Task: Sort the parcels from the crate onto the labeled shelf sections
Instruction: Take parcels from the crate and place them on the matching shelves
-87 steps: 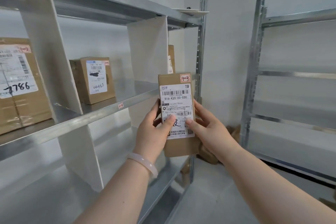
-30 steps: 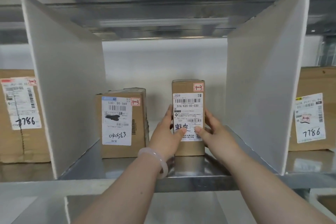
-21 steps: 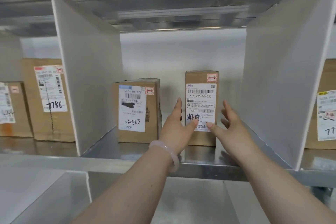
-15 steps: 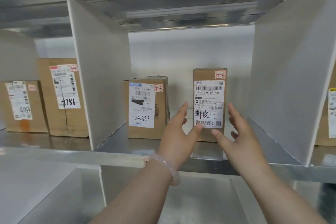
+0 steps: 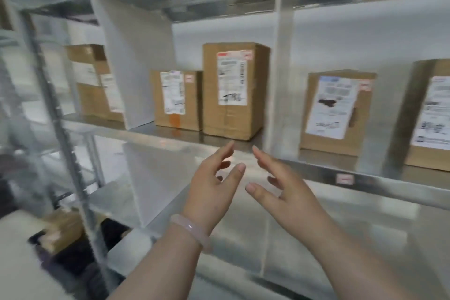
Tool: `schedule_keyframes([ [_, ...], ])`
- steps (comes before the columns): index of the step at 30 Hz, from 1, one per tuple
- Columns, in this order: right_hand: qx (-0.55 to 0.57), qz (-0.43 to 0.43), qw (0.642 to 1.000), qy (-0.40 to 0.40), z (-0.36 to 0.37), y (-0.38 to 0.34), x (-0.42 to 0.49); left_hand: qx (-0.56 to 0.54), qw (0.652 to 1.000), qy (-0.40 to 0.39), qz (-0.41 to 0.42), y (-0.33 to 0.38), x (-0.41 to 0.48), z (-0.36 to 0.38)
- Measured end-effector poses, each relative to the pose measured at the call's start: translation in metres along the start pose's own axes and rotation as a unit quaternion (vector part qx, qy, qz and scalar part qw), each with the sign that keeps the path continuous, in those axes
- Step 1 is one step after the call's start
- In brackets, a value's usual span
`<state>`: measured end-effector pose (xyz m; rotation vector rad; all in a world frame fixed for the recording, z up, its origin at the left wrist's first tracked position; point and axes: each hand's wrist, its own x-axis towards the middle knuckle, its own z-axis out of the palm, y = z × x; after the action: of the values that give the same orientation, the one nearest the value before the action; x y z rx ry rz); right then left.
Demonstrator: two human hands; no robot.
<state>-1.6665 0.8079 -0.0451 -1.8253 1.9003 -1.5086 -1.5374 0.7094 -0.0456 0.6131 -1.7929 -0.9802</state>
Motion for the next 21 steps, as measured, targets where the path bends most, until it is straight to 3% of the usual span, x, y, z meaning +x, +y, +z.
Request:
schedule_keyframes([
  [10,0.143,-0.032,0.966,-0.213,0.284,-0.1,0.011,0.097,0.983,0.109,-0.116,-0.103,-0.076,-0.27],
  [21,0.158,-0.03,0.932,-0.324,0.453,-0.139,0.034,0.132,0.964,0.164,-0.163,-0.178,-0.105,-0.416],
])
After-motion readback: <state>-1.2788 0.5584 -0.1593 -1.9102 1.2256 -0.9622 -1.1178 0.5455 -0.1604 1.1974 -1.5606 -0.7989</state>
